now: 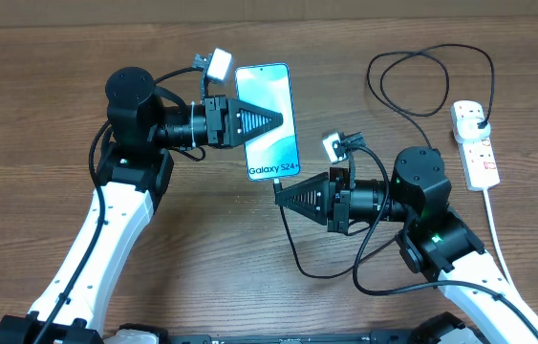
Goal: Plug charger to phone and switch on socket
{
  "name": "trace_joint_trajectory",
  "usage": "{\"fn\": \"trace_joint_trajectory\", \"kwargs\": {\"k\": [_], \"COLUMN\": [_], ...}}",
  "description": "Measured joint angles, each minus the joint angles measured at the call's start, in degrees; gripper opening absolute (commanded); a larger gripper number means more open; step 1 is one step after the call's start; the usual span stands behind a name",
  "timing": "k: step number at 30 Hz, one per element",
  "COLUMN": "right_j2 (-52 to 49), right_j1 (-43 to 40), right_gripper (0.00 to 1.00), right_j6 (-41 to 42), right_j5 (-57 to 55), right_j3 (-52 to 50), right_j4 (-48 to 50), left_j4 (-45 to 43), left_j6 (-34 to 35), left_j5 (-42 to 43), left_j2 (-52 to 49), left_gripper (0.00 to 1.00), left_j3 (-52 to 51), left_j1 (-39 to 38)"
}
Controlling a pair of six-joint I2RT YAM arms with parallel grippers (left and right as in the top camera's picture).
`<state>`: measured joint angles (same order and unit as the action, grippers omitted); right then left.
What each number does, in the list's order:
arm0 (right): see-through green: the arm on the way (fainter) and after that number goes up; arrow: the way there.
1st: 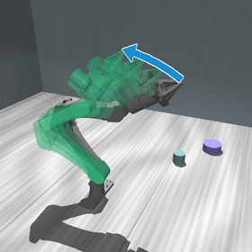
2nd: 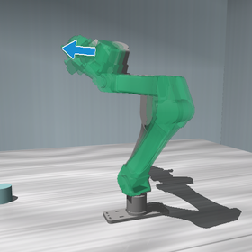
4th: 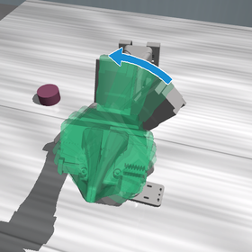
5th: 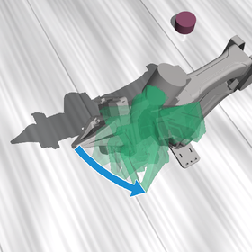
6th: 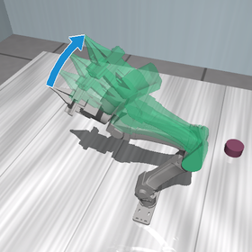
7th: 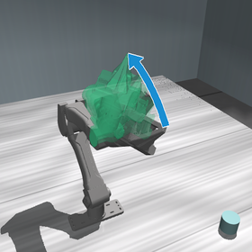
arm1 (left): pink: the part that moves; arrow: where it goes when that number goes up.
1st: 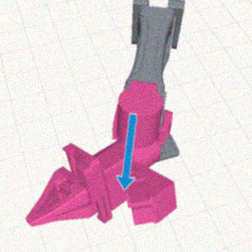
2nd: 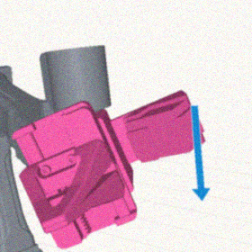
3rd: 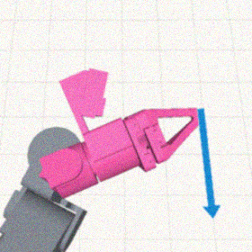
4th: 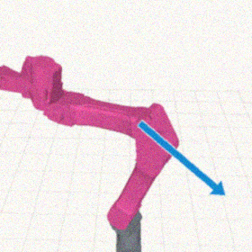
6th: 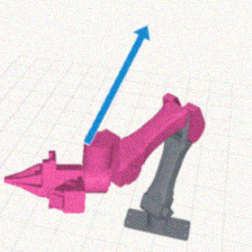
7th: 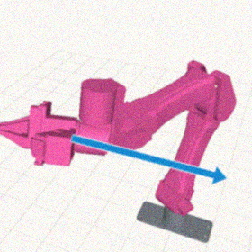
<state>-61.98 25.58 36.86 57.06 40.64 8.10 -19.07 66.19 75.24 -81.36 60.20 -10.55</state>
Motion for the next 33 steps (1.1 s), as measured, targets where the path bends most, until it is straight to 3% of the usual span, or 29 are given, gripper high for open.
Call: {"fn": "trace_joint_trajectory", "kwargs": {"k": [33], "right_j2": [0.0], "right_j1": [0.0], "right_gripper": [0.04], "right_j6": [2.1], "right_j5": [3.8], "right_j3": [0.0], "right_j4": [0.7], "left_j4": [-0.7], "left_j6": [1.2], "left_j5": [-0.2], "left_j2": [0.0], "left_gripper": [0.04], "left_j3": [0.0], "left_j1": [-0.6]}}
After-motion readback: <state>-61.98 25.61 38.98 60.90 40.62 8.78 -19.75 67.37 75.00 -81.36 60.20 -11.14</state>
